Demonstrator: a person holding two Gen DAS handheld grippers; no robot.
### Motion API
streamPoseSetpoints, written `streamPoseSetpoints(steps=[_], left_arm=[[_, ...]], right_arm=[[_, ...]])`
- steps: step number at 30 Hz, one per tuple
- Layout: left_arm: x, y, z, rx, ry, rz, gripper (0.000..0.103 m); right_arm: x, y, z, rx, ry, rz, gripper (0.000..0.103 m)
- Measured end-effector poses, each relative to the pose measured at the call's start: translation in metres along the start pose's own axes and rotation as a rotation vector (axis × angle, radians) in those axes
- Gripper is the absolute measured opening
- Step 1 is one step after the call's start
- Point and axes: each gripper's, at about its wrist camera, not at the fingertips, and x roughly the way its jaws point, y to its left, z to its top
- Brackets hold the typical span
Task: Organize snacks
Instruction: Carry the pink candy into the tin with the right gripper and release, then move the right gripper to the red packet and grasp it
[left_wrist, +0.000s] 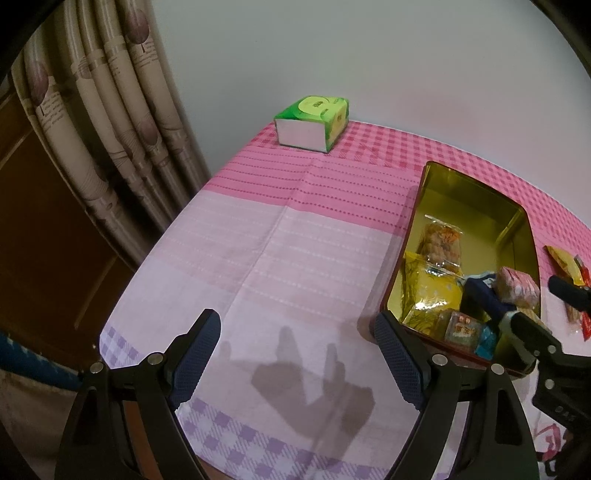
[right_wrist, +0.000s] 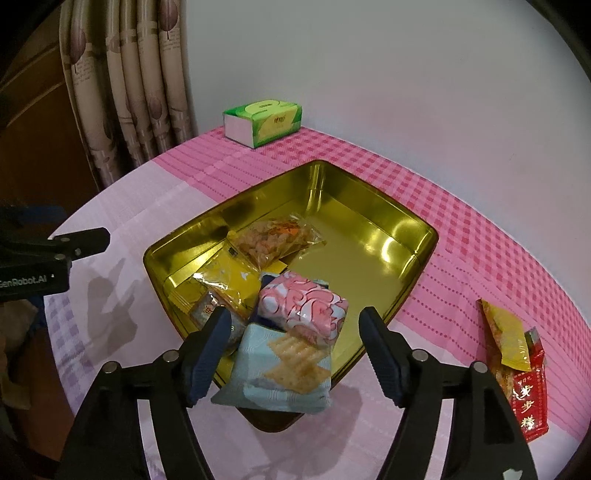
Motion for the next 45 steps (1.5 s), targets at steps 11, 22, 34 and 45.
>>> streamPoseSetpoints(steps=[11,22,34,45], left_arm=[[0.000,-0.003,-0.002,0.011,0.001,0.010,0.086],[0.000,-0.011,-0.005,0.051,-0.003,0.026,0.086],[0.003,-0.018,-0.006,0.059,0.000,0.008,0.086],[0.006,-0.018,-0.007,0.030,-0.011,-0.004,0.086]], right_arm=[[-0.032,-0.031,-0.015,0.055,-0.055,-0.034,0.072],[-0.054,-0.153,-0.062,0.190,-0.017,-0.250,0.072],[-0.039,-0.240,-0.106,0.255,0.096,-0.354,0.072],[-0.017,-0.250,-0.114,0.262,0.118,-0.214,0.043]])
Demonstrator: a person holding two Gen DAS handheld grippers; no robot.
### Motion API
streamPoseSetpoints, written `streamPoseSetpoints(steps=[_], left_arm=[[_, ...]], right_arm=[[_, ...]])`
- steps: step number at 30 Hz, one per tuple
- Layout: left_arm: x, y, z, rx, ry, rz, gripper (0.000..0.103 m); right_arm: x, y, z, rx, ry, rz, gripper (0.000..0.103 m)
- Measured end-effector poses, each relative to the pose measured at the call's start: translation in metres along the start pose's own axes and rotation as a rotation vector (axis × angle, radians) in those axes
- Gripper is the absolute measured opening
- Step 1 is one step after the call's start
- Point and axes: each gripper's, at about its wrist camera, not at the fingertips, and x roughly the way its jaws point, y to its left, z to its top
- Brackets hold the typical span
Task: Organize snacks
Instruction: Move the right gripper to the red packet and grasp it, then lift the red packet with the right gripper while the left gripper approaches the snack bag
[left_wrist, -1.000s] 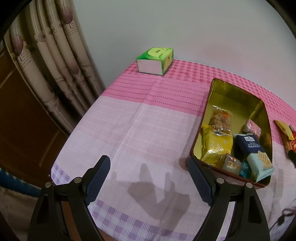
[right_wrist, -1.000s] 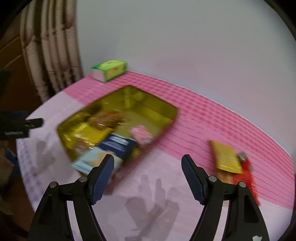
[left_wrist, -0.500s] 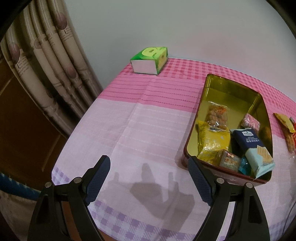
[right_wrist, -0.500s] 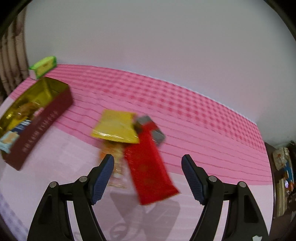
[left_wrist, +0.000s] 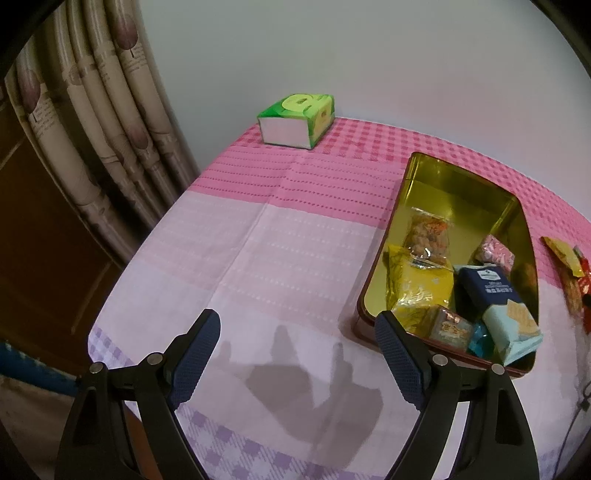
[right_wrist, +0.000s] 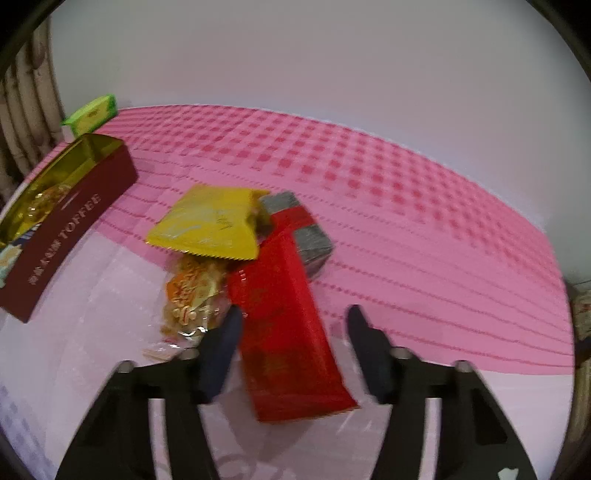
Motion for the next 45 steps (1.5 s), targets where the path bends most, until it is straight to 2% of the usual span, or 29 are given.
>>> streamPoseSetpoints(steps=[2,7,12,21,28,31,33,35,37,45], left_arm=[[0.001,-0.003,-0.001,0.006,0.006,0.010,0.086],[-0.001,-0.017,-0.002,0.055,0.000,0.034,0.086],[-0.014,-0.039,0.000,0.109,-0.035,0.032,0.086],[-0.033,-0.078,0.004,0.152,-0.058,-0.054,0.086],[-0.036,-0.115,0.000,0.212,-0.057,-0.103,0.086],[-0.038,-0.126,0.000,0.226,-0.057,-0.126,0.086],[-0.039,-0.131,0.000,0.234,-0.055,-0.138,0.086],[-0.039,-0.136,0.000,0.238,-0.054,-0.149,0.086],[-0.038,-0.139,0.000,0.241,-0.051,-0.157,0.086],[-0.035,-0.168,0.000,0.256,-0.023,-0.203,0.086]], right_arm=[[0.000,0.001,-0.002,0.006,-0.012,0.018,0.042],[-0.010,0.002,-0.008,0.007,-0.032,0.078,0.027],[-0.020,0.011,-0.013,-0.019,-0.047,0.119,0.020],[-0.015,0.028,-0.006,-0.030,-0.056,0.184,0.020],[-0.025,0.054,-0.002,-0.109,-0.094,0.170,0.017],[-0.025,0.065,0.000,-0.133,-0.083,0.169,0.018],[-0.022,0.069,0.000,-0.129,-0.073,0.182,0.019],[-0.016,0.073,0.000,-0.126,-0.062,0.147,0.018],[-0.009,0.073,0.000,-0.101,-0.045,0.152,0.018],[-0.007,0.062,-0.006,-0.024,-0.056,0.155,0.011]])
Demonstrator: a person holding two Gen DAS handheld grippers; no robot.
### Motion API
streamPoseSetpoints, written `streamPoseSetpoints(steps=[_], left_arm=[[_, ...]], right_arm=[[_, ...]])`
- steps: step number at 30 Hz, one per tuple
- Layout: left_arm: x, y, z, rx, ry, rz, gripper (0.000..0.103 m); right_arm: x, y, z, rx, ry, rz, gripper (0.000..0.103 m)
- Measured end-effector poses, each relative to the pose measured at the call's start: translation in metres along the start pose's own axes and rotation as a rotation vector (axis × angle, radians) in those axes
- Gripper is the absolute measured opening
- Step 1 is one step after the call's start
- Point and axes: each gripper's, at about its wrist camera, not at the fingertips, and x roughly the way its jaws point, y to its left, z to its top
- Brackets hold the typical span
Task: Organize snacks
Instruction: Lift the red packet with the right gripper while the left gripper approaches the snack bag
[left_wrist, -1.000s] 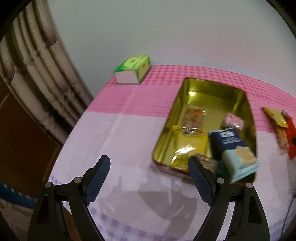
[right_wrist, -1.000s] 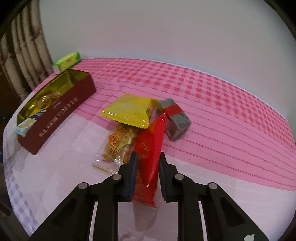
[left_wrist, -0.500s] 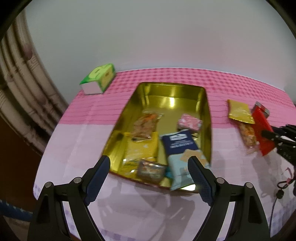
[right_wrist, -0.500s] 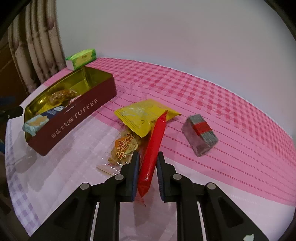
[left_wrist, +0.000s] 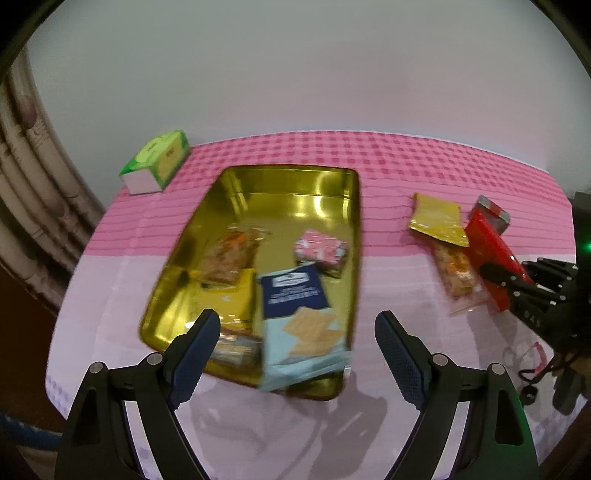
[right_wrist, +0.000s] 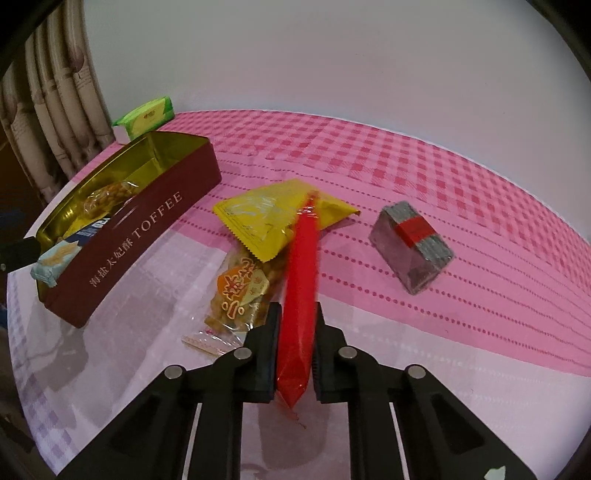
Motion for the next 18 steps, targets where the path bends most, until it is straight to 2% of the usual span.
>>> streamPoseSetpoints(steps=[9,18], left_arm=[[0.009,-0.041,0.008,0.011,0.010,-0.041,0.086],[0.024,-0.077,0.009,0.036,0.035,-0.050,0.086]], right_arm=[[-0.014,-0.017,-0.016,0.042,-0.011,-0.036,0.010],[-0.028,-0.059,-0.031,0.135,-0.021,-0.178,0.010]])
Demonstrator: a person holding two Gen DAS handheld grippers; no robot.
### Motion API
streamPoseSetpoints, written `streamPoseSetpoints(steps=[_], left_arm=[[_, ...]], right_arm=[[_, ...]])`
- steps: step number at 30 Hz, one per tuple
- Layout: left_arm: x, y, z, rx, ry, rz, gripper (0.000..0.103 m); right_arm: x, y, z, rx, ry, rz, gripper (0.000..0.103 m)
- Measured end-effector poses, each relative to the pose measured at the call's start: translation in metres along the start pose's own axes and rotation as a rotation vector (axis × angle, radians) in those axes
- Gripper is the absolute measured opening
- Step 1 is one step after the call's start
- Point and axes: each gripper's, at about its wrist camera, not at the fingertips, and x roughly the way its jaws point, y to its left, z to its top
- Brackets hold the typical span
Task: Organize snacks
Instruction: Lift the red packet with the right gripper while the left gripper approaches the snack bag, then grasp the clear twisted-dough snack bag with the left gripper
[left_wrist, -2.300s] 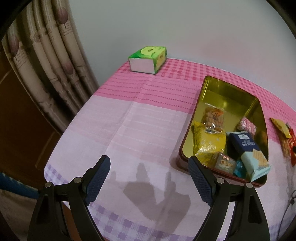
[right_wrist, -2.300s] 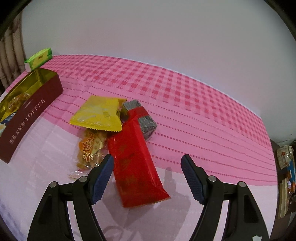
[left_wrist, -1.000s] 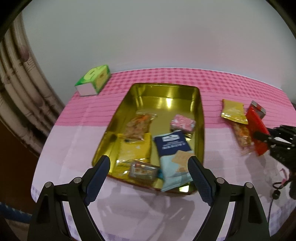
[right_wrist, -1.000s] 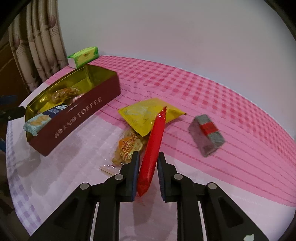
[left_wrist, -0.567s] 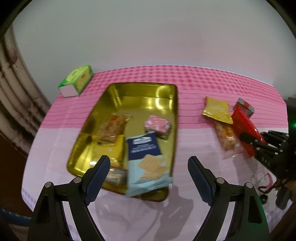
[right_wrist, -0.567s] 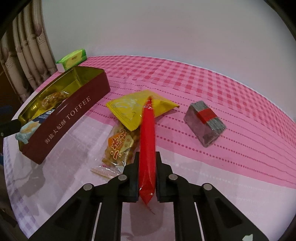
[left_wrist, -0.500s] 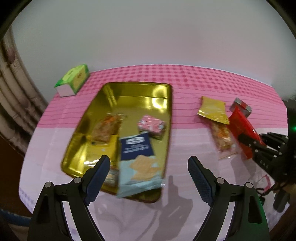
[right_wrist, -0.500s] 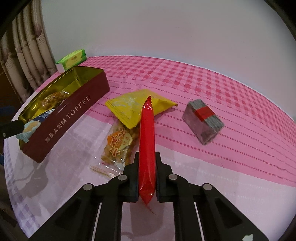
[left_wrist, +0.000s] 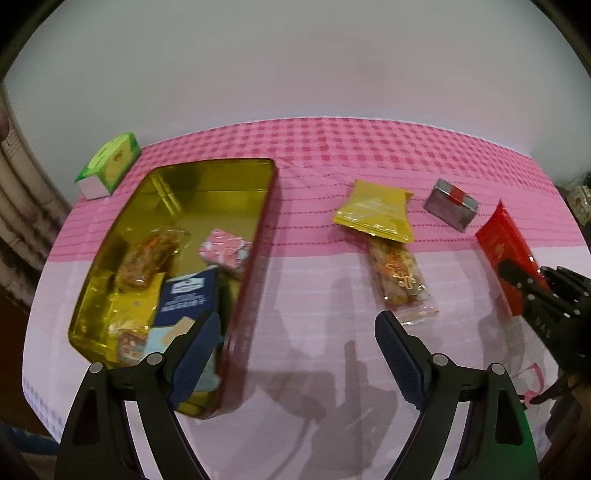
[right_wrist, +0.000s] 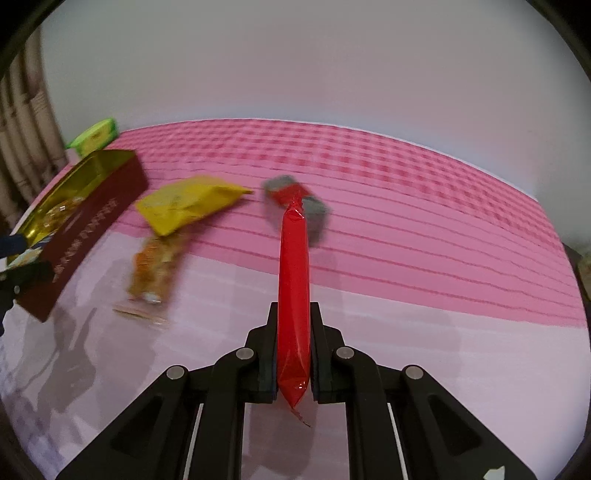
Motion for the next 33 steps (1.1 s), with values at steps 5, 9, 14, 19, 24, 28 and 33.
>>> streamPoseSetpoints(steps=[5,9,14,19,24,28,33], left_arm=[[0.007,-0.015,0.005,0.016,0.005,-0.036,0.086],[0.014,-0.027,0.010,0.041,0.002,-0.052,0.086],[0.022,-0.037,0.019,0.051,-0.007,-0.083,0.086],[0.039,-0.045,0.027,0.039,0.020,-0.126,0.086],[0.057,-0.052,0.033,0.025,0.044,-0.136,0.086],[0.070,-0.056,0.034,0.012,0.065,-0.133,0.086],[0.081,-0.061,0.038,0.025,0.074,-0.120,0.086]], right_arm=[[0.001,-0.023,-0.005,0.034,-0.003,-0.056,0.010],[-0.001,-0.033,-0.009,0.045,-0.024,-0.089,0.010],[0.000,-0.040,-0.011,0.066,-0.044,-0.100,0.010],[0.000,-0.045,-0.015,0.092,-0.060,-0.085,0.010],[0.006,-0.050,-0.020,0.131,-0.051,-0.067,0.010],[0.005,-0.049,-0.020,0.131,-0.051,-0.065,0.010],[0.008,-0.048,-0.020,0.130,-0.033,-0.063,0.010]])
